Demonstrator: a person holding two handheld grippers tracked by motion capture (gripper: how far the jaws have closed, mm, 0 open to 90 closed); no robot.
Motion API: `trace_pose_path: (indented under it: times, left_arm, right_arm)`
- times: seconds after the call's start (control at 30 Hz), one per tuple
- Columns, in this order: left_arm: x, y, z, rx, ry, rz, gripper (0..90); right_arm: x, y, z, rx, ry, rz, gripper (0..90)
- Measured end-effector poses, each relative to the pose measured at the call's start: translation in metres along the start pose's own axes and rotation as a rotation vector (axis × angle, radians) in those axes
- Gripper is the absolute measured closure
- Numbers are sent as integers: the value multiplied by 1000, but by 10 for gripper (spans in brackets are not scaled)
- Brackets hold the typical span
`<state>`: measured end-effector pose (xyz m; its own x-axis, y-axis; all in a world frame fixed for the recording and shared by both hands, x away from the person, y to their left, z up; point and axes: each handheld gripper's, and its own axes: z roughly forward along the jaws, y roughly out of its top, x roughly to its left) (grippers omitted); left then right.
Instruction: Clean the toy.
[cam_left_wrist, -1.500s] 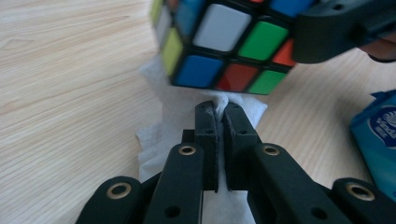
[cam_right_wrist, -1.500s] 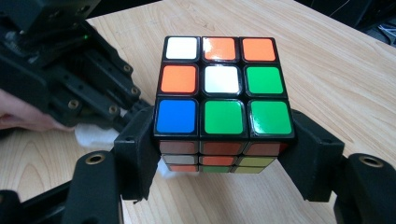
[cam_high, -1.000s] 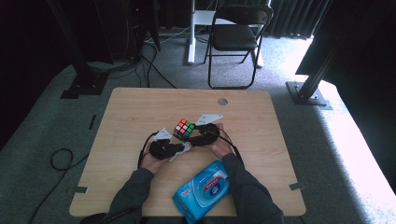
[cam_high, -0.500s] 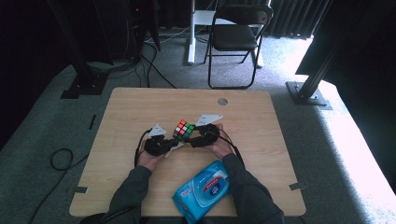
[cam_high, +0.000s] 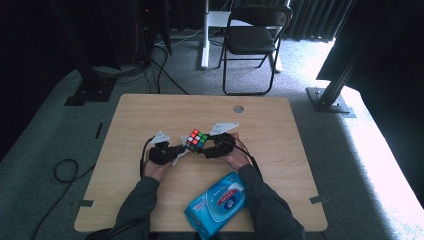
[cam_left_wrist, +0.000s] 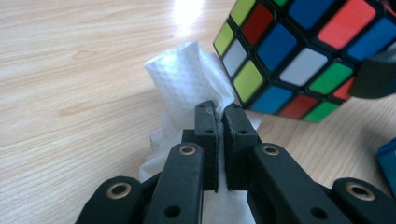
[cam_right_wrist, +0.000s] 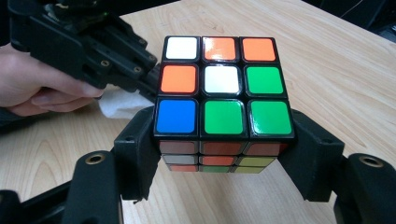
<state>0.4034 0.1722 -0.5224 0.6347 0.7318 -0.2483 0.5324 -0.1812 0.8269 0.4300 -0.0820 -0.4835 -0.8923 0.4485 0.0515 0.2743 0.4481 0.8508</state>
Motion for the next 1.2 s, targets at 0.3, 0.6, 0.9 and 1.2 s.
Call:
trace_pose_path:
  times: [0.3, 0.6, 0.9, 1.2]
  left_arm:
    - [0, -2, 4, 9, -13, 3, 863]
    - [-12, -6, 15, 44, -85, 54, 863]
    - [-28, -6, 19, 80, -159, 126, 863]
    - [-23, -11, 12, 103, -108, 133, 859]
  right_arm:
    - [1, 0, 1, -5, 17, 7, 344]
    - [1, 0, 2, -10, 27, 11, 344]
    - [0, 0, 1, -13, 21, 20, 344]
    - [-4, -4, 1, 8, -12, 34, 344]
